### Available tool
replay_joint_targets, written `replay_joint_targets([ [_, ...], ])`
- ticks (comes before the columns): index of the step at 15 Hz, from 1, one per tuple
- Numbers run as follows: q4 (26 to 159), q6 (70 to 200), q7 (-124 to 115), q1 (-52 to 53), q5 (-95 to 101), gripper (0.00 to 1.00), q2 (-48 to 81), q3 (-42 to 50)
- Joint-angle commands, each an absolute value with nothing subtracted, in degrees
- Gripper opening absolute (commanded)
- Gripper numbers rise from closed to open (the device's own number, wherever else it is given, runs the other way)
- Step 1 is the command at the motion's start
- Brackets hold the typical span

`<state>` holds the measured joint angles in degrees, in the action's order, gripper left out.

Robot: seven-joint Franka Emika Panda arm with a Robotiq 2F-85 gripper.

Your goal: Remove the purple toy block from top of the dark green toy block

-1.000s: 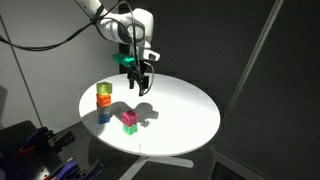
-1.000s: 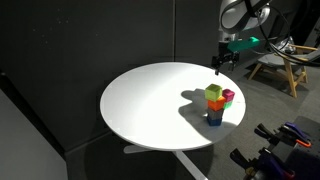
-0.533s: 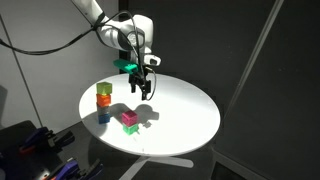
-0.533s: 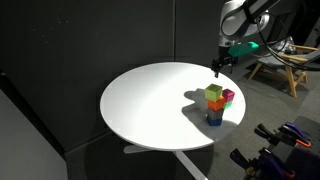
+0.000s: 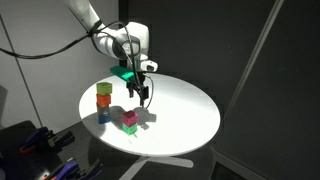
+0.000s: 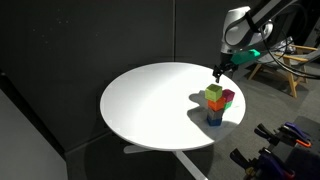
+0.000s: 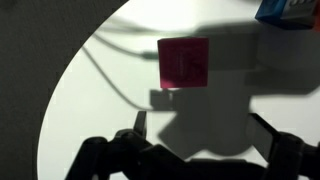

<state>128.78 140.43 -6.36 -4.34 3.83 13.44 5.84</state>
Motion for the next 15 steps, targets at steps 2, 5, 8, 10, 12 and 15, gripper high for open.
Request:
replay_joint_targets([
  [2,130.96,142.25,-5.83,-4.40,4.32,1.00,12.75,6.21],
  [5,131.20,142.31,-6.40,-4.36,4.31,1.00,13.09,6.35],
  [8,130.98,142.35,-7.79,-4.23,4.59,1.00,13.61,6.83],
  [10,130.92,142.37,-8.46,-4.20,4.79,1.00,13.95,7.23],
  [12,131.08,142.36,-8.53,-4.18,5.04,1.00,14.17,7.53],
  [15,131.08,142.30,-8.43,-4.14,5.18,1.00,14.53,7.83],
])
